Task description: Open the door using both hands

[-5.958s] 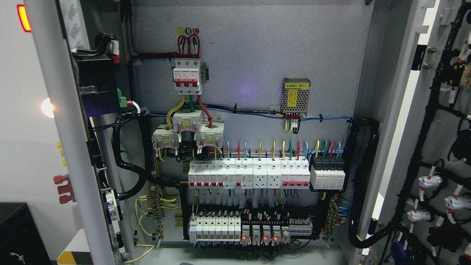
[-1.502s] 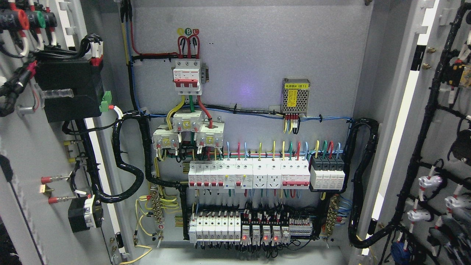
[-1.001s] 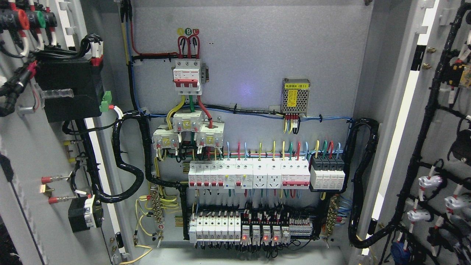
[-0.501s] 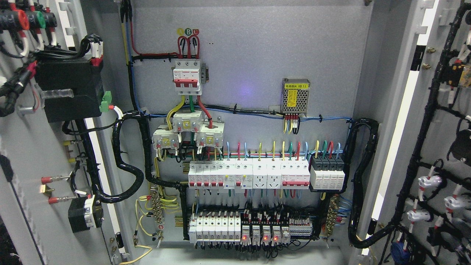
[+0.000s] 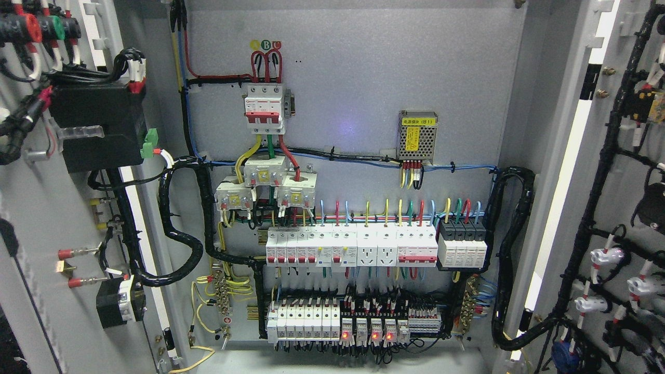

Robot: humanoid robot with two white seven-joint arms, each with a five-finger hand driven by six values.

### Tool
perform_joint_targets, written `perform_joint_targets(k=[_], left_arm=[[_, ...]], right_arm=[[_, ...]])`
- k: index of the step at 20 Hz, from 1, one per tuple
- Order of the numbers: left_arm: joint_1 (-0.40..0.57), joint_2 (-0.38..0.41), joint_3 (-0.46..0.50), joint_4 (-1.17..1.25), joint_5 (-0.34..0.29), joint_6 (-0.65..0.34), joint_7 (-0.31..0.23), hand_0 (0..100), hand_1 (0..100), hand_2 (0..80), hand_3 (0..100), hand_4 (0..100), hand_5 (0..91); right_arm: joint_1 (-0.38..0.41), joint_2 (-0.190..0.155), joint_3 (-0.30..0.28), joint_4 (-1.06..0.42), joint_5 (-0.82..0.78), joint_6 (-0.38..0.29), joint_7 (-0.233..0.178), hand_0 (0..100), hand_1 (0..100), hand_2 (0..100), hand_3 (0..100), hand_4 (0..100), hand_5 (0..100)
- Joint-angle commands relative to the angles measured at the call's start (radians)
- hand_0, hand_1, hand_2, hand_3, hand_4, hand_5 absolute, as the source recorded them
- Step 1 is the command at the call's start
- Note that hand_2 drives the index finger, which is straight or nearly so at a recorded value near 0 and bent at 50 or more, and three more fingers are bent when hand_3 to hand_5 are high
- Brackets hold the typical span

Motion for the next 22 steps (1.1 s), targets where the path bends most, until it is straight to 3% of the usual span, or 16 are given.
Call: perform_joint_targets(k=[1, 5, 7, 9, 11, 16, 22], left_arm=[[0.021, 0.116, -0.172, -0.662, -0.062, -0.187, 0.005, 0, 0, 0.0, 0, 0, 0.0], [0.015, 0.121, -0.153, -0.707, -0.062, -0.526, 0.006, 0, 0, 0.0, 0, 0, 0.0], [0.015, 0.121, -0.126, -0.734, -0.062, -0.742, 0.006, 0, 0, 0.0, 0, 0, 0.0], [0.015, 0.115, -0.075, -0.779, -0.062, -0.952, 0.006, 0, 0, 0.0, 0, 0, 0.0], [0.015, 0.096, 0.001, -0.84, -0.061, -1.086, 0.006, 0, 0, 0.0, 0, 0, 0.0], [-0.017, -0.04, 0.077, -0.958, -0.053, -1.177, 0.003, 0, 0, 0.0, 0, 0, 0.0], [-0.021, -0.062, 0.136, -1.067, -0.036, -1.252, 0.008, 0, 0, 0.0, 0, 0, 0.0]], right_arm=[[0.006, -0.001, 0.008, 0.0, 0.001, -0.001, 0.0, 0, 0, 0, 0, 0, 0], [0.012, -0.001, 0.011, 0.0, 0.002, 0.001, 0.0, 0, 0, 0, 0, 0, 0], [0.012, -0.002, 0.011, 0.0, 0.002, 0.001, 0.0, 0, 0, 0, 0, 0, 0], [0.012, -0.004, 0.012, 0.0, 0.002, 0.001, 0.0, 0, 0, 0, 0, 0, 0], [0.012, -0.004, 0.012, 0.0, 0.002, 0.005, 0.0, 0, 0, 0, 0, 0, 0], [0.011, -0.005, 0.023, 0.0, 0.002, 0.009, 0.0, 0, 0, 0, 0, 0, 0], [0.006, -0.01, 0.023, 0.0, 0.004, 0.009, 0.0, 0, 0, 0, 0, 0, 0]])
